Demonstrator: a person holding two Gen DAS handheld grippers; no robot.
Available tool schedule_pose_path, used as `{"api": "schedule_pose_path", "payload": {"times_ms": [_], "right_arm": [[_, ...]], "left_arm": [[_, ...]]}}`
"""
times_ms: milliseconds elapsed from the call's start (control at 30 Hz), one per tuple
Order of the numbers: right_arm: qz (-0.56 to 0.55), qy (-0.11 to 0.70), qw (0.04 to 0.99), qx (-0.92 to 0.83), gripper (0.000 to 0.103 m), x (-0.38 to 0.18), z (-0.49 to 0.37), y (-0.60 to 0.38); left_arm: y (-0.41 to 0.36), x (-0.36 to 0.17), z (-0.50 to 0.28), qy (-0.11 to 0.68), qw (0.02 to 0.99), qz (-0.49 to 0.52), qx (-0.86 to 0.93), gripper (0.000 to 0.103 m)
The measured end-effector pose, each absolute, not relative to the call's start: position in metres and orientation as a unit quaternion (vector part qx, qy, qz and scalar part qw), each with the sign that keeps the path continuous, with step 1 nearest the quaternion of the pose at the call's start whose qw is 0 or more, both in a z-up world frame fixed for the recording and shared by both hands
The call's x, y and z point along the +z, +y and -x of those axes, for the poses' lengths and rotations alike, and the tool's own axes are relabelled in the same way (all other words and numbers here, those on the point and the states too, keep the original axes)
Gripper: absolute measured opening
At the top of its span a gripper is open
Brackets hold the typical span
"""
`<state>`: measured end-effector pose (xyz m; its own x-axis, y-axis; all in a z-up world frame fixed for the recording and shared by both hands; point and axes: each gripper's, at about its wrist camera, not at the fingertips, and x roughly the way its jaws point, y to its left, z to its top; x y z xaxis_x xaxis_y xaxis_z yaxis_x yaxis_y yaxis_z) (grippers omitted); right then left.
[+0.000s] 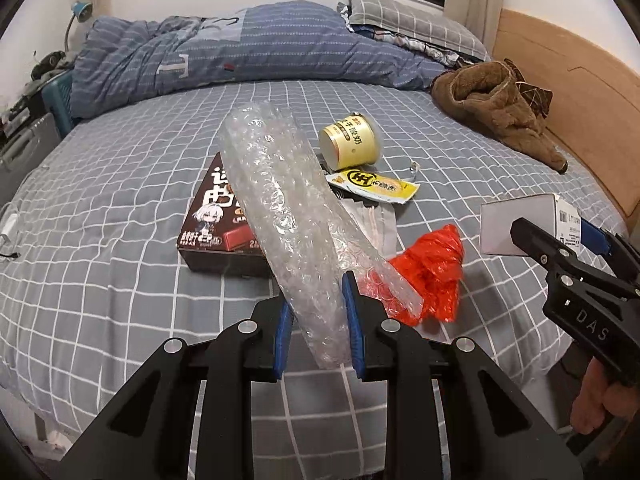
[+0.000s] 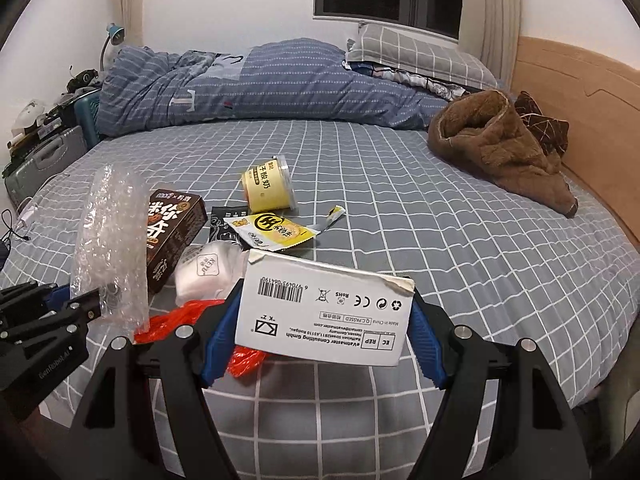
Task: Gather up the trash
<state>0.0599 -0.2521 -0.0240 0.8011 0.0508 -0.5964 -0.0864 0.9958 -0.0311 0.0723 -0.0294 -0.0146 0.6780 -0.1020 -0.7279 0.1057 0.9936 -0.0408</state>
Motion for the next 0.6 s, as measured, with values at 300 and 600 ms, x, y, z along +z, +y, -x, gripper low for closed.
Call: {"api": "schedule_pose_path", "payload": {"times_ms": [300,600], "right_arm": [[0.029,0.312,0.949,0.040,0.071,-0.022,-0.037,-0.250],[0.027,0.314,0.948,0.047,0.071,-0.021,-0.007,-0.245]], "left_arm": [[-0.031,-0.018,-0.048,0.402,0.914,-0.006,-0.058,0.023],[-0.031,-0.023,-0.020,0.410,0.910,-0.004,-0.062,0.023]]}}
